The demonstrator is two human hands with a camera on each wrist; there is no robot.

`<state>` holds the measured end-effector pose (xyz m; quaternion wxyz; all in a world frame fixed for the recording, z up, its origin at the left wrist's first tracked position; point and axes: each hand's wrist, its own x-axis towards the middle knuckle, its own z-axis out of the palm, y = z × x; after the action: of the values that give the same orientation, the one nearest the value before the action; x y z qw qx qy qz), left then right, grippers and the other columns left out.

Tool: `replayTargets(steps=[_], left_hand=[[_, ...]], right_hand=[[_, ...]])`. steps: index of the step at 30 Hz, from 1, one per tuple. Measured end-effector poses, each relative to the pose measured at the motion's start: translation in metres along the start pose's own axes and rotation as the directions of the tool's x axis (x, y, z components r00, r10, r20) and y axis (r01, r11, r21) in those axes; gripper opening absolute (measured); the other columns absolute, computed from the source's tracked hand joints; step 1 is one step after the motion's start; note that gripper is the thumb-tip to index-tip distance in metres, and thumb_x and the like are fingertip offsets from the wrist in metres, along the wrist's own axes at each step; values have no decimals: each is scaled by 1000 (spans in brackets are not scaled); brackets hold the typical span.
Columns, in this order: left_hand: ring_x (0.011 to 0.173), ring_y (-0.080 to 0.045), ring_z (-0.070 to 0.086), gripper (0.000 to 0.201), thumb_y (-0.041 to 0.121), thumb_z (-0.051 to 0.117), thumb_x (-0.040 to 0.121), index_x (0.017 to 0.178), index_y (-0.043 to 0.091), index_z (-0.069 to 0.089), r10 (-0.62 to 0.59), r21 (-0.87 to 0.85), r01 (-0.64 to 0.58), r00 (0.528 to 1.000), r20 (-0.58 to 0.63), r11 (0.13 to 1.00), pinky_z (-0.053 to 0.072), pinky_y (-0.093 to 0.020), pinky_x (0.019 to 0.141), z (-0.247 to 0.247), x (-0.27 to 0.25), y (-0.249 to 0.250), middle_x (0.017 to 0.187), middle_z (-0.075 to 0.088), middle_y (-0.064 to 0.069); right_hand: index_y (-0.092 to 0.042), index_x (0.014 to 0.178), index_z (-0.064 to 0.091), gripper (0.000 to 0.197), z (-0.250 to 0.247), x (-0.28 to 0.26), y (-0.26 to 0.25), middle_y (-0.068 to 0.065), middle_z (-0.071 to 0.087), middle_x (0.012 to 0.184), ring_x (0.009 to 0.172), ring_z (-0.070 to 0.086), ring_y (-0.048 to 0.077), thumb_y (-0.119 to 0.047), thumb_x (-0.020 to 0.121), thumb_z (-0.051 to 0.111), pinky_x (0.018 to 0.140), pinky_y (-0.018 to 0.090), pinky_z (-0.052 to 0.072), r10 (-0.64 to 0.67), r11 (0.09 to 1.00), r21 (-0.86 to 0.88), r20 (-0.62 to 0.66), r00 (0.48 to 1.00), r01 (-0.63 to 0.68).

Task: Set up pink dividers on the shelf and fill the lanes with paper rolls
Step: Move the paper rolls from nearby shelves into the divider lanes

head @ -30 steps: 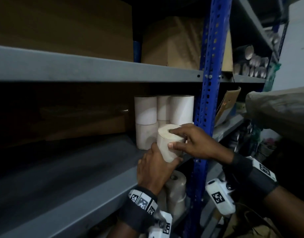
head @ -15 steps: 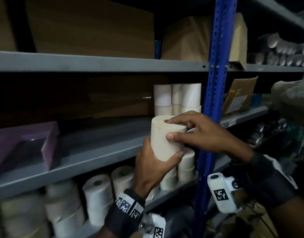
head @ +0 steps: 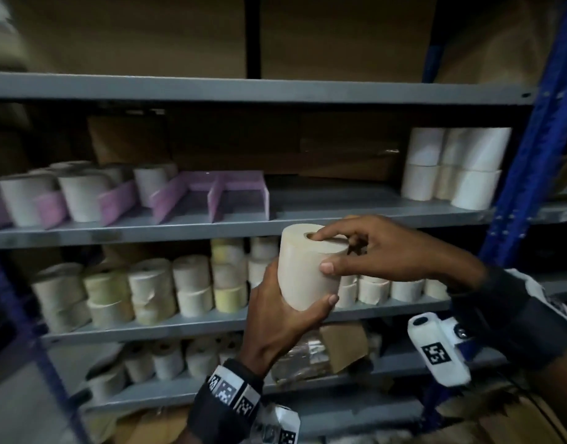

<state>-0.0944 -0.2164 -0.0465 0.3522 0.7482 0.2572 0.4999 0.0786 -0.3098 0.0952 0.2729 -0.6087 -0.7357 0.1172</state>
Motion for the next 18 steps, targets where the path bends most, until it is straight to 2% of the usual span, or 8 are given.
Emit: replayTargets(steps=[2, 4, 6, 8, 10, 12, 15, 18], left_hand=[[96, 2, 69, 79, 79, 78, 60, 126, 44, 52, 3, 18, -2, 1000, -24, 1000, 57, -19, 70, -33, -14, -3, 113, 71, 15], [97, 3, 68, 80, 78, 78, 61, 127, 44, 51, 3, 27, -2, 1000, -26, 1000, 58, -18, 70, -68, -27, -8, 114, 70, 17], [99, 4, 68, 86, 77, 79, 62, 134, 37, 53, 3, 45, -2, 1000, -20, 999, 58, -19, 71, -98, -39, -12, 115, 70, 18], [102, 6, 66, 90, 77, 79, 63, 137, 34, 53, 8, 49, -7, 1000, -30, 999, 54, -11, 70, -134, -49, -18, 118, 68, 22], [103, 4, 66, 92, 82, 76, 63, 137, 33, 54, 8, 50, -6, 999, -43, 999, 51, -9, 71, -167, -58, -25, 118, 67, 22], [104, 0, 68, 93, 84, 75, 64, 138, 33, 53, 2, 47, 1, 999, -49, 999, 53, -12, 74, -196, -67, -32, 121, 68, 18], [109, -2, 66, 84, 73, 79, 69, 140, 40, 48, 7, 62, -2, 998, -67, 998, 59, -23, 80, -230, -76, -41, 127, 65, 17], [117, -6, 65, 86, 62, 81, 75, 148, 36, 44, 41, 57, -35, 993, -108, 998, 60, -32, 86, -257, -79, -47, 134, 63, 17]], right_hand=[[-58, 118, 57, 47, 18, 11, -25, -43, 55, 114, 97, 60, -9, -62, 74, 71, 73, 7, 51, -15, 999, -28, 51, 999, 16], [-58, 120, 55, 49, 38, 23, -50, -43, 55, 115, 102, 57, -12, -66, 73, 69, 73, 6, 49, -33, 998, -47, 97, 995, 38], [-56, 121, 55, 52, 54, 34, -70, -37, 56, 119, 106, 55, -13, -69, 72, 68, 78, 12, 49, -34, 998, -55, 137, 990, 41], [-53, 123, 57, 54, 75, 47, -91, -30, 56, 125, 110, 55, -8, -69, 72, 69, 85, 23, 53, -33, 998, -52, 169, 985, 42], [-51, 123, 58, 56, 95, 60, -112, -28, 55, 128, 113, 54, -6, -68, 72, 70, 87, 27, 55, -44, 998, -30, 177, 983, 50], [-50, 124, 59, 54, 117, 72, -133, -29, 55, 126, 113, 53, -9, -65, 73, 71, 83, 17, 51, -73, 997, -23, 168, 983, 77], [-52, 121, 60, 52, 141, 85, -160, -38, 53, 120, 116, 47, -16, -64, 72, 70, 81, 2, 42, -102, 994, -17, 152, 983, 106], [-49, 124, 60, 54, 158, 103, -181, -35, 54, 123, 121, 46, -13, -63, 73, 71, 91, 10, 40, -117, 991, -48, 148, 982, 125]])
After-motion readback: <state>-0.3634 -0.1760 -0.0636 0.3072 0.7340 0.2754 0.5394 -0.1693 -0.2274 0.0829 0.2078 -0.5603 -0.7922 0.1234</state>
